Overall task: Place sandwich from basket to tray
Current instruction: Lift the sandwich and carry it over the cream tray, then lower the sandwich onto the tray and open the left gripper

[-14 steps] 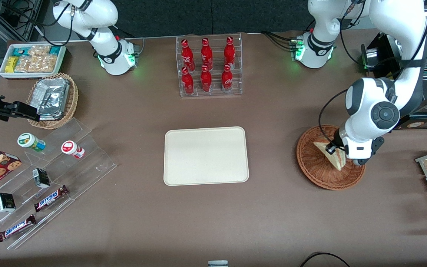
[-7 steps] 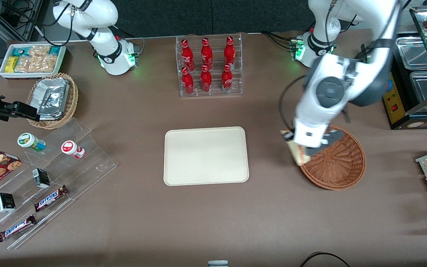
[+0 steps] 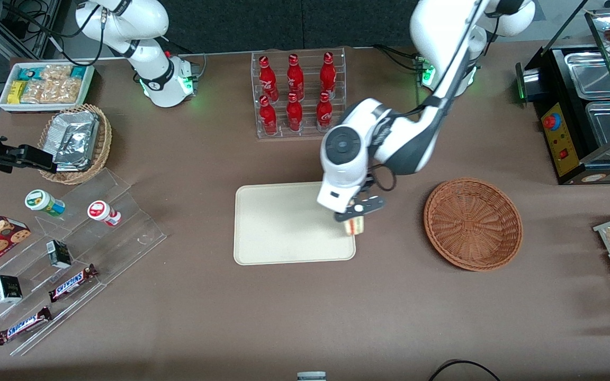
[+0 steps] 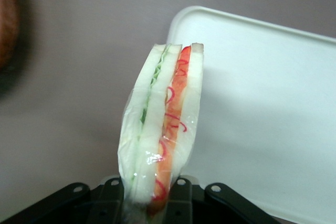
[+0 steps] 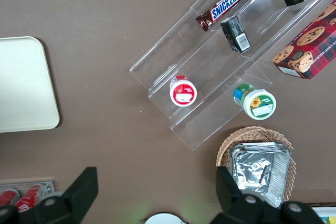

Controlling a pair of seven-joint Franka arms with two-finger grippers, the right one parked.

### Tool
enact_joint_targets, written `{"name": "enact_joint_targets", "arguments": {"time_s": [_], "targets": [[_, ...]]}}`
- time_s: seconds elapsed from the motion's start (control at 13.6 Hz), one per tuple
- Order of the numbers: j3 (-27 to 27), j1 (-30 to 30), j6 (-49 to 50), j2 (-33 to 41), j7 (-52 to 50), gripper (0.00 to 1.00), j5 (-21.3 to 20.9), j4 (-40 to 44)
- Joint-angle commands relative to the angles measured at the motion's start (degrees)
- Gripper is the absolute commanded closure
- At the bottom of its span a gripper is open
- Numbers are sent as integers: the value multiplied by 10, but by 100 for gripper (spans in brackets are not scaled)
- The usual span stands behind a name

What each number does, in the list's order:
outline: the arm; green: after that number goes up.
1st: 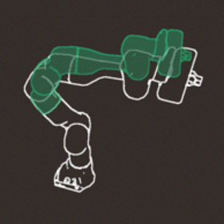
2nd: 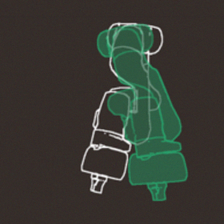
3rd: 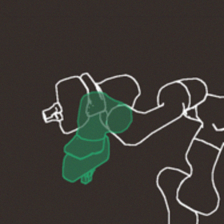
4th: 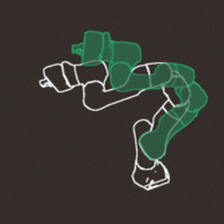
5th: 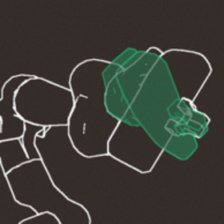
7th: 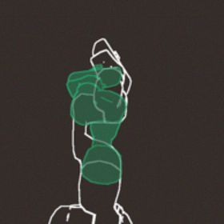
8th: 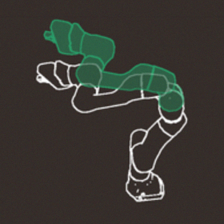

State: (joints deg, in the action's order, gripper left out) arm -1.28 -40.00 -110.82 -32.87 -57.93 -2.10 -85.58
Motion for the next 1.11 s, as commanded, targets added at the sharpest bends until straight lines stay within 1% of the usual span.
{"name": "enact_joint_targets", "arguments": {"time_s": [0.0, 0.3, 0.52, 0.81, 1.03], "targets": [[9, -41, -32, -35, -11, 90, -6, 33], [8, -60, -51, -76, -2, 90, -5, 59], [9, -74, -77, -95, -6, 90, -7, 61], [9, -75, -94, -115, -4, 90, -7, 67], [9, -78, -95, -133, -10, 89, -22, 81]]}}
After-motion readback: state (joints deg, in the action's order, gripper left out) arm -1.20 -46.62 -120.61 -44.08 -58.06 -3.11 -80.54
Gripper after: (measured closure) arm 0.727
